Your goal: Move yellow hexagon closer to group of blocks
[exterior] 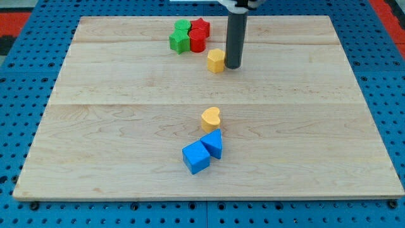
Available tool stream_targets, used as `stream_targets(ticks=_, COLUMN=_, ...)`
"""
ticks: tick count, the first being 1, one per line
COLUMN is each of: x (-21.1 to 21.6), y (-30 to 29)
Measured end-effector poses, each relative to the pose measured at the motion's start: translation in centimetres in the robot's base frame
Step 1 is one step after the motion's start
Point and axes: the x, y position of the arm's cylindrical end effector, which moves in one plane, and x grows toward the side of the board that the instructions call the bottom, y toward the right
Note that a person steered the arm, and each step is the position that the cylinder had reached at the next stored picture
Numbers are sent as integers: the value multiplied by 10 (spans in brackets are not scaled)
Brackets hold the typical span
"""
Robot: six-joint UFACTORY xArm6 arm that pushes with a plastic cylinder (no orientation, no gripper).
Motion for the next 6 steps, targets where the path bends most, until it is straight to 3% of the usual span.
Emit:
stream_targets(ticks=1, x=33, y=6)
stream_targets(ticks=2, x=37, y=-7)
stream_targets(ticks=5, x=30, y=-11)
stream_targets(ticks=6, x=19, y=-41)
